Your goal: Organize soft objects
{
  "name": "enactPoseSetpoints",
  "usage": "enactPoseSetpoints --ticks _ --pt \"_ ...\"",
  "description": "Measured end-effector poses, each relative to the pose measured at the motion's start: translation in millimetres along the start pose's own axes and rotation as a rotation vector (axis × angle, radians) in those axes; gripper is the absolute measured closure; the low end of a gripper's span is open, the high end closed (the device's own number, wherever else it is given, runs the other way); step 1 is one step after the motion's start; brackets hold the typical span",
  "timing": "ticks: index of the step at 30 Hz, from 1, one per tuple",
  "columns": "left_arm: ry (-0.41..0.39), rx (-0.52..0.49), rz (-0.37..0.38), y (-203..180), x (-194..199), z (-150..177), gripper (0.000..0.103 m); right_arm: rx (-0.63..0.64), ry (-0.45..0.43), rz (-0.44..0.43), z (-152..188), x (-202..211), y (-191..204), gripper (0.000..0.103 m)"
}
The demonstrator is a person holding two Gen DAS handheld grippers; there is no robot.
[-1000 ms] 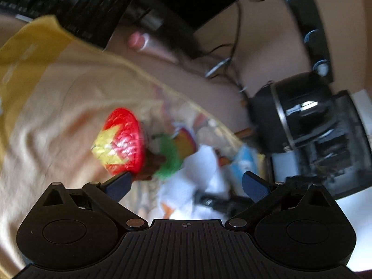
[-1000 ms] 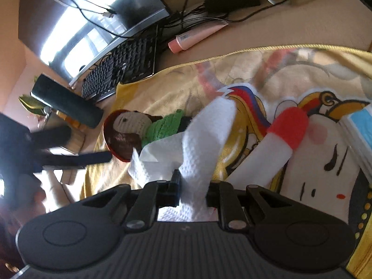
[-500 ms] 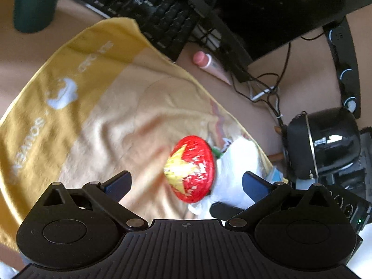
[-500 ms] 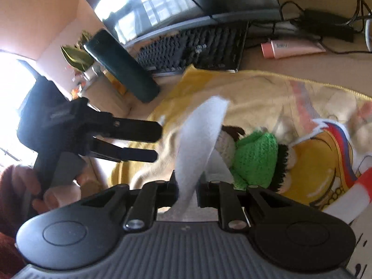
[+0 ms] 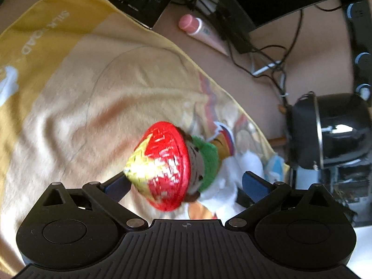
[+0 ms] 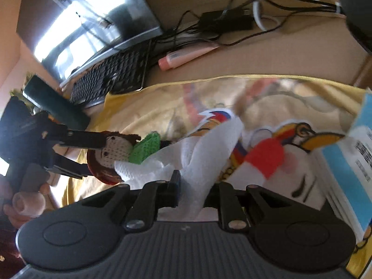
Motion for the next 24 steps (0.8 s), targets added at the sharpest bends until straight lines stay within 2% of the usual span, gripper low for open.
enactPoseSetpoints --ticks 4,6,9,12,16,20,24 --pt "-0.016 0.017 -0.043 5.7 -7.6 -8.6 0.000 0.064 -0.069 0.028 -5.6 12.2 4.5 0.085" --pt "-0.040 -0.017 -0.054 3.0 -5.6 -13.1 0.000 0.113 -0.095 0.049 -9.9 16.9 9.8 0.085" --pt "-0.082 -0.198 -0.086 -17.6 -0.4 -8.3 0.000 0.134 -0.104 0.057 -12.9 18.5 14.3 0.085" --pt "-0.085 -0.451 -0.148 -41.8 1.3 18.0 0.000 0.088 -0.091 0.047 -12.6 18.1 10.9 0.085" --pt "-0.020 -0.687 -0.195 -50.9 0.4 70.9 0.000 0.041 -0.092 0.055 -14.0 24.8 2.4 0.085" --pt "0.003 -0.777 -0.141 -55.1 10.4 108.8 0.000 0.061 -0.109 0.072 -18.2 35.5 4.1 0.085" --pt "0.067 -0.750 -0.013 -56.8 15.6 127.7 0.000 0.093 -0.055 0.101 -14.8 28.4 6.9 0.085"
Point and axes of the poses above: each gripper's, at about its wrist camera, not at the fingertips, and x roughly against the way its jaws point, y to its left, z to its underside, the point moved 7 cm from there along -x, roughly the way its jaws point, and after that the axes turned 3 degrees about z, right-handed, at the moved point
